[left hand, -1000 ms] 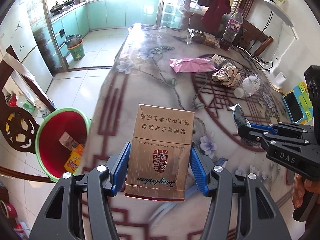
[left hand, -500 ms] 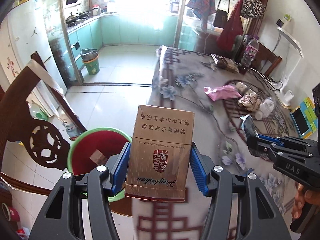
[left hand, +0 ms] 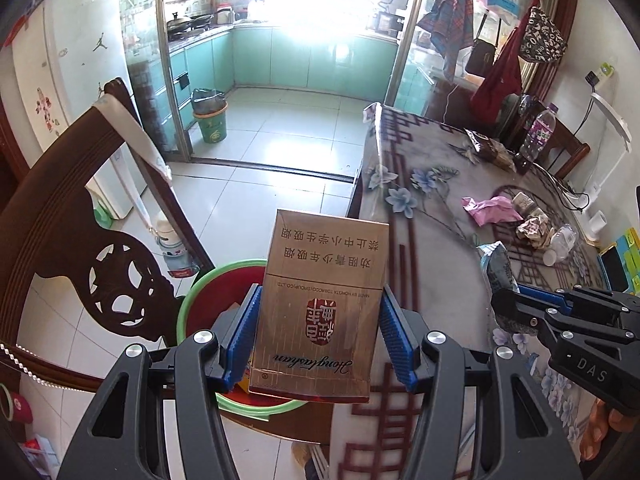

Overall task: Collect trash
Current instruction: 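Carry the cigarette box and milk pouch over the red bucket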

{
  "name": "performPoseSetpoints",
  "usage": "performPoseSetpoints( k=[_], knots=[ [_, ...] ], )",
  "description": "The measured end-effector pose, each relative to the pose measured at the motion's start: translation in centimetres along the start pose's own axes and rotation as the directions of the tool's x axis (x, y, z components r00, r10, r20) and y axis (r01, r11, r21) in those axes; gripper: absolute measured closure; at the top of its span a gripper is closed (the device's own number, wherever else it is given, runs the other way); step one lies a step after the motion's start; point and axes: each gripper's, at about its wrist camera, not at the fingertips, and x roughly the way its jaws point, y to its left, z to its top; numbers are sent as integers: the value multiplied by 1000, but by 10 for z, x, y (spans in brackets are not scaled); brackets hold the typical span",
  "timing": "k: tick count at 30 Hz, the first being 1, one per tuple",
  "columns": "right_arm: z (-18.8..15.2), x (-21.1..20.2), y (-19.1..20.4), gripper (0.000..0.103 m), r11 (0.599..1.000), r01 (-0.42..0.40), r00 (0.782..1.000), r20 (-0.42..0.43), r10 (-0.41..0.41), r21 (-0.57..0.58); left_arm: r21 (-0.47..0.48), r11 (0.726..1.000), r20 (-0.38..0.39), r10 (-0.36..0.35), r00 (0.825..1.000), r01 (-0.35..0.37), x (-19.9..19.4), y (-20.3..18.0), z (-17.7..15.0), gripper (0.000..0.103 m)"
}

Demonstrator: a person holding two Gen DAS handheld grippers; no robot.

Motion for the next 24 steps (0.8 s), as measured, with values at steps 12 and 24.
performPoseSetpoints(
  k=[12,24],
  knots=[
    [11,26,39,90,998,-66,998,-27,65,-26,-86,993,-64,71,995,-76,24,60,-10,49],
    [24,64,78,90,989,-133,988,-91,127,-70,-157,984,-168,61,984,-87,64,110,-22,49]
  ],
)
